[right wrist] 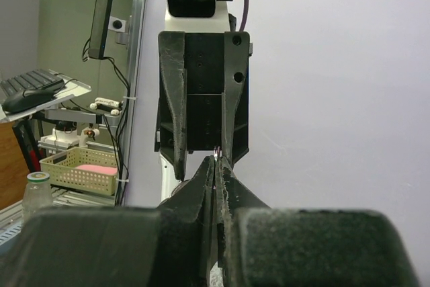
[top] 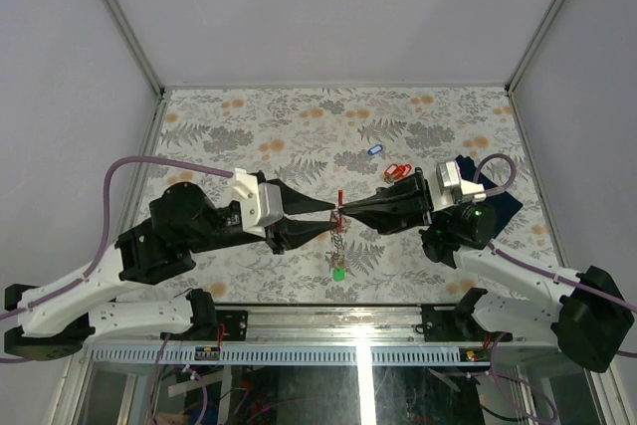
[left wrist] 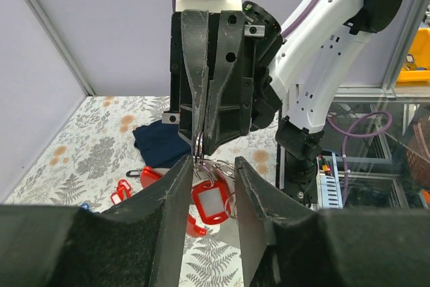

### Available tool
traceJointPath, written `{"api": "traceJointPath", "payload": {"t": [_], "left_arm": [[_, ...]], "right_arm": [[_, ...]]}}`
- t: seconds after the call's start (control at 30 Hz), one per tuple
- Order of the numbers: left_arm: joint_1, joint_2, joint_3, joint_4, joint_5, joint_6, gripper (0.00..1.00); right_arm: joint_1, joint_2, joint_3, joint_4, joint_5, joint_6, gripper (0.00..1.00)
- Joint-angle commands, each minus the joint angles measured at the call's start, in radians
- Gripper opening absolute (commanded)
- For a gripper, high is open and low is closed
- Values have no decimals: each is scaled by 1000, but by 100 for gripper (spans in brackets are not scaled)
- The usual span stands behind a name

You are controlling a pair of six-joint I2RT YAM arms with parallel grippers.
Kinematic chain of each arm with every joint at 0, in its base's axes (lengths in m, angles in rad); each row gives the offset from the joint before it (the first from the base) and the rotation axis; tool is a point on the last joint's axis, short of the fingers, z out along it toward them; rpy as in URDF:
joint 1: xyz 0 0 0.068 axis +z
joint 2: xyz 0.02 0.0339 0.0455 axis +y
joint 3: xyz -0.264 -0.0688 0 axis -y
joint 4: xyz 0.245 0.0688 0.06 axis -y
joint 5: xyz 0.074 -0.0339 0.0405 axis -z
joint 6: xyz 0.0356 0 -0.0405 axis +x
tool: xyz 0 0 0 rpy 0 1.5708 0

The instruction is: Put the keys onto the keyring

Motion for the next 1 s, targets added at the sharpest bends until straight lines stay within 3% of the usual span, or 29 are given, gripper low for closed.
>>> {"api": "traceJointPath", "payload": {"t": [0.0, 0.2, 0.87, 0.97], "left_arm": [[-5, -2, 29, 74, 50, 14, 30], [-5, -16, 10, 108, 61, -4, 20], [-4, 31, 39, 57, 49, 6, 22], [-4, 33, 43, 58, 54, 8, 12]], "right_arm": [[1, -45, 39, 133, -7, 6, 0], [2, -46, 32, 134, -22, 3, 0], [2, -60, 31, 133, -73, 18, 0], [1, -62, 28, 133, -73, 16, 0]]}}
